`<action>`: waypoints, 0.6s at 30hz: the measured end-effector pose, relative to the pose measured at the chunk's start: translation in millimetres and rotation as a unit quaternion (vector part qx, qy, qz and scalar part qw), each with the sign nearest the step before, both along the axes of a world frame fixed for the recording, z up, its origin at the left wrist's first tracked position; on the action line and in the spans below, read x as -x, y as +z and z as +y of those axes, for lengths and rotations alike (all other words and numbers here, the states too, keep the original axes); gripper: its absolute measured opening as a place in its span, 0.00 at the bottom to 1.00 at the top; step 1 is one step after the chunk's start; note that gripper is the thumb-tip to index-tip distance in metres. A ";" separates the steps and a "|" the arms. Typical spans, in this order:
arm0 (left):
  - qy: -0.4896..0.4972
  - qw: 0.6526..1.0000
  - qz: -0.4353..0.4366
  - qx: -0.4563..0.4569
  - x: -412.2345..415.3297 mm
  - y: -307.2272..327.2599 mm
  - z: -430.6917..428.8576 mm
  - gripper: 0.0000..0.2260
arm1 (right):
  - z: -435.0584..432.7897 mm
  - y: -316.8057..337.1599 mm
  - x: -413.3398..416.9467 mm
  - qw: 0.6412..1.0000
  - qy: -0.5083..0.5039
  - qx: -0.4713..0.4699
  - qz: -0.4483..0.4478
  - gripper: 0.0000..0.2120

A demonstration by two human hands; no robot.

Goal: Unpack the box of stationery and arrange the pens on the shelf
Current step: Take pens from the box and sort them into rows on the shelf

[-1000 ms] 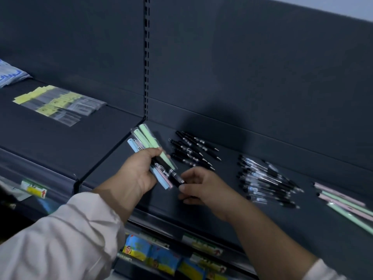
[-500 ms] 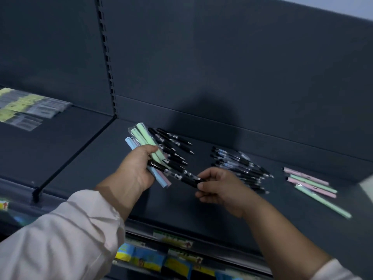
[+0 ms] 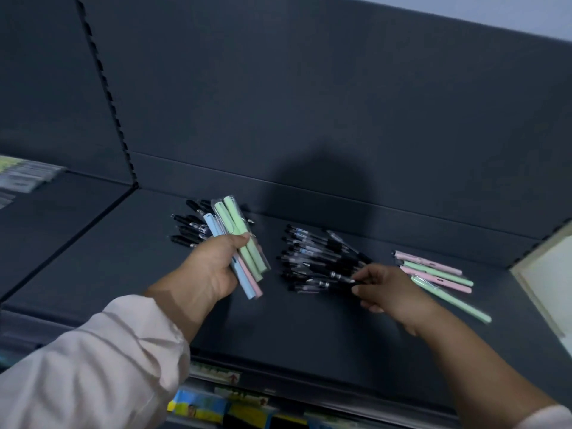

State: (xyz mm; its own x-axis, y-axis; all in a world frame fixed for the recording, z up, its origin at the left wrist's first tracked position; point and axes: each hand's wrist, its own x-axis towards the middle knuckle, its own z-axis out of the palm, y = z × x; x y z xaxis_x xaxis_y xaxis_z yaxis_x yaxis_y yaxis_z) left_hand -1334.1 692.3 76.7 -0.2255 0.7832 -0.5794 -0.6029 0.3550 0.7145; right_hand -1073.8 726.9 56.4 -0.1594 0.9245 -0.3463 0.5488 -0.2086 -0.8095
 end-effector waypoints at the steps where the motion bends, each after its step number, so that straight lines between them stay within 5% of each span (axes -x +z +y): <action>1: -0.013 1.000 0.009 0.002 -4.5 -0.5 -0.2 0.03 | 2.4 -2.5 -1.0 0.999 0.005 -0.028 -0.025 0.05; 4: -0.044 0.999 0.028 0.005 -17.4 -2.0 -1.8 0.08 | 7.4 -6.4 0.4 0.984 0.043 -0.126 -0.117 0.06; 8: -0.077 0.996 0.051 -0.002 -31.4 -0.9 -3.9 0.11 | 6.8 -1.7 5.2 0.919 0.105 -0.232 -0.300 0.18; 11: -0.091 0.994 0.053 -0.012 -41.0 0.8 -3.6 0.12 | 5.1 10.0 12.2 0.889 0.111 -0.285 -0.340 0.18; 14: -0.098 0.993 0.054 -0.022 -53.0 4.0 -1.0 0.12 | 1.8 21.6 22.1 0.936 0.099 -0.271 -0.203 0.16; 18: -0.096 0.994 0.039 -0.042 -74.4 11.6 4.8 0.12 | -15.1 26.2 42.1 0.988 0.099 -0.096 0.065 0.11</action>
State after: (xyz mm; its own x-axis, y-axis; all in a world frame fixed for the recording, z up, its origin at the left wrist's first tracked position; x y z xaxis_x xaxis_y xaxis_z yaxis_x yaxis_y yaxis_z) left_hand -1259.6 697.1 88.3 -0.1088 0.8610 -0.4968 -0.4722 0.3950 0.7880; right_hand -1115.9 711.8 82.6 -0.3756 0.9172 -0.1328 0.4519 0.0561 -0.8903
